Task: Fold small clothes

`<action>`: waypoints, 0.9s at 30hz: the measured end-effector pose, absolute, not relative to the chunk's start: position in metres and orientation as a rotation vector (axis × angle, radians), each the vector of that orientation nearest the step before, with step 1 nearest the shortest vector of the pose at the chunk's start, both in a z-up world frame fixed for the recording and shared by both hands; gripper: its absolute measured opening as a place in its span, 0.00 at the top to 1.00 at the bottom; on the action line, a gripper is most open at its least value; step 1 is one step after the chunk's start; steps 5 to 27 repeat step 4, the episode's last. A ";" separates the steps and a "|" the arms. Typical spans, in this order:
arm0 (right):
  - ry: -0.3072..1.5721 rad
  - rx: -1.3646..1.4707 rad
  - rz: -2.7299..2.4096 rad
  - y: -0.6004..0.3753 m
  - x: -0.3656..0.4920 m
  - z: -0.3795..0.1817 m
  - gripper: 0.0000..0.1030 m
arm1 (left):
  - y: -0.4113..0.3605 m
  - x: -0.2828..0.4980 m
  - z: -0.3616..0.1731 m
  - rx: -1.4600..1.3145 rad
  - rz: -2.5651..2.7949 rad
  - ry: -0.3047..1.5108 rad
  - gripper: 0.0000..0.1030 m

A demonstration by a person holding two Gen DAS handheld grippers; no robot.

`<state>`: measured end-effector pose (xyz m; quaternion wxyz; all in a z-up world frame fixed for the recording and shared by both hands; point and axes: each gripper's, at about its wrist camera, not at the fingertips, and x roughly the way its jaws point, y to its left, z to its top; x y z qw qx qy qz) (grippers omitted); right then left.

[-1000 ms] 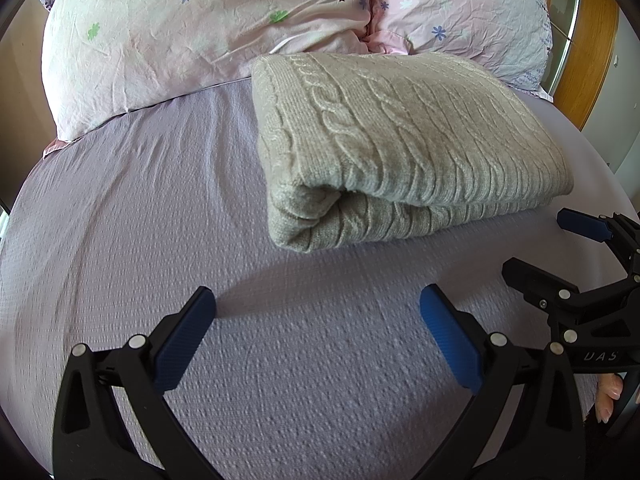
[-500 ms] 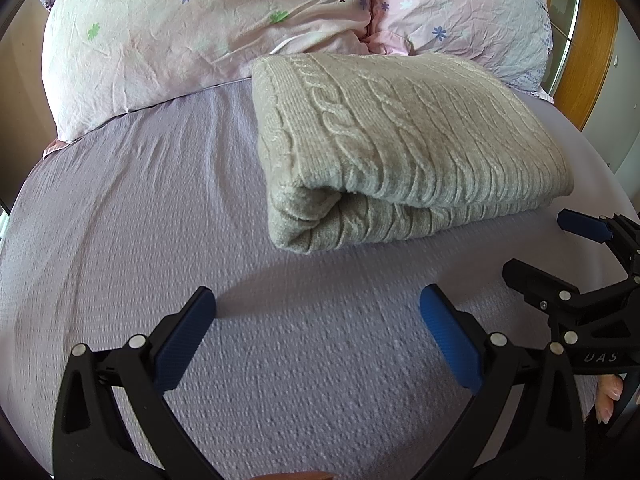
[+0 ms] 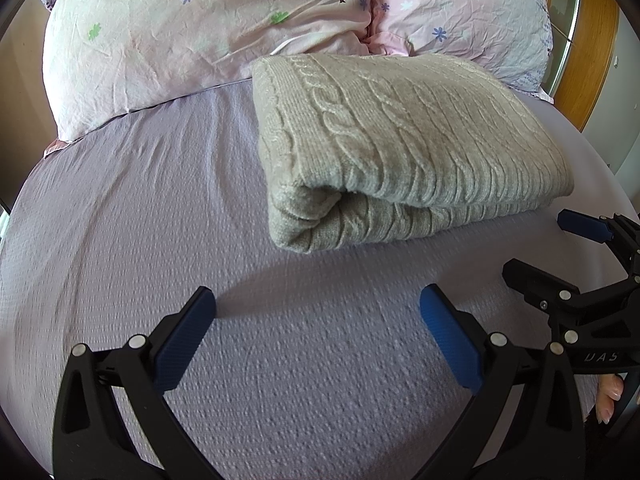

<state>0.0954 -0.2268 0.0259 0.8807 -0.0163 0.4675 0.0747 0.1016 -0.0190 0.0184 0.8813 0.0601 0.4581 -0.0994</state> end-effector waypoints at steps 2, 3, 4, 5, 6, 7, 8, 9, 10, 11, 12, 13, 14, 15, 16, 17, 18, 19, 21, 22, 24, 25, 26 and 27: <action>0.974 -0.034 0.156 -0.227 0.095 0.026 0.01 | -0.019 0.102 0.018 0.125 -0.207 0.954 0.02; 0.974 -0.034 0.156 -0.227 0.095 0.026 0.01 | -0.019 0.102 0.018 0.125 -0.207 0.954 0.02; 0.974 -0.034 0.156 -0.227 0.095 0.026 0.01 | -0.019 0.102 0.018 0.125 -0.207 0.954 0.02; 0.974 -0.034 0.156 -0.227 0.095 0.026 0.01 | -0.019 0.102 0.018 0.125 -0.207 0.954 0.02; 0.974 -0.034 0.156 -0.227 0.095 0.026 0.01 | -0.019 0.102 0.018 0.125 -0.207 0.954 0.02; 0.974 -0.034 0.156 -0.227 0.095 0.026 0.01 | -0.019 0.102 0.018 0.125 -0.207 0.954 0.02; 0.974 -0.034 0.156 -0.227 0.095 0.026 0.01 | -0.019 0.102 0.018 0.125 -0.207 0.954 0.02; 0.974 -0.034 0.156 -0.227 0.095 0.026 0.01 | -0.019 0.102 0.018 0.125 -0.207 0.954 0.02; 0.974 -0.034 0.156 -0.227 0.095 0.026 0.01 | -0.019 0.102 0.018 0.125 -0.207 0.954 0.02; 0.974 -0.034 0.156 -0.227 0.095 0.026 0.01 | -0.019 0.102 0.018 0.125 -0.207 0.954 0.02; 0.974 -0.034 0.156 -0.227 0.095 0.026 0.01 | -0.019 0.102 0.018 0.125 -0.207 0.954 0.02; 0.974 -0.034 0.156 -0.227 0.095 0.026 0.01 | -0.019 0.102 0.018 0.125 -0.207 0.954 0.02; 0.974 -0.034 0.156 -0.227 0.095 0.026 0.01 | -0.019 0.102 0.018 0.125 -0.207 0.954 0.02; 0.974 -0.034 0.156 -0.227 0.095 0.026 0.01 | -0.019 0.102 0.018 0.125 -0.207 0.954 0.02; 0.974 -0.034 0.156 -0.227 0.095 0.026 0.01 | -0.019 0.102 0.018 0.125 -0.207 0.954 0.02; 0.974 -0.034 0.156 -0.227 0.095 0.026 0.01 | -0.019 0.102 0.018 0.125 -0.207 0.954 0.02; 0.974 -0.034 0.156 -0.227 0.095 0.026 0.01 | -0.019 0.102 0.018 0.125 -0.207 0.954 0.02; 0.974 -0.034 0.156 -0.227 0.095 0.026 0.01 | -0.019 0.102 0.018 0.125 -0.207 0.954 0.02; 0.974 -0.034 0.156 -0.227 0.095 0.026 0.01 | -0.019 0.102 0.018 0.125 -0.207 0.954 0.02; 0.974 -0.034 0.156 -0.227 0.095 0.026 0.01 | -0.019 0.102 0.018 0.125 -0.207 0.954 0.02; 0.974 -0.034 0.156 -0.227 0.095 0.026 0.01 | -0.019 0.102 0.018 0.125 -0.207 0.954 0.02; 0.974 -0.034 0.156 -0.227 0.095 0.026 0.01 | -0.019 0.102 0.018 0.125 -0.207 0.954 0.02; 0.974 -0.034 0.156 -0.227 0.095 0.026 0.01 | -0.019 0.102 0.018 0.125 -0.207 0.954 0.02; 0.974 -0.034 0.156 -0.227 0.095 0.026 0.01 | -0.019 0.102 0.018 0.125 -0.207 0.954 0.02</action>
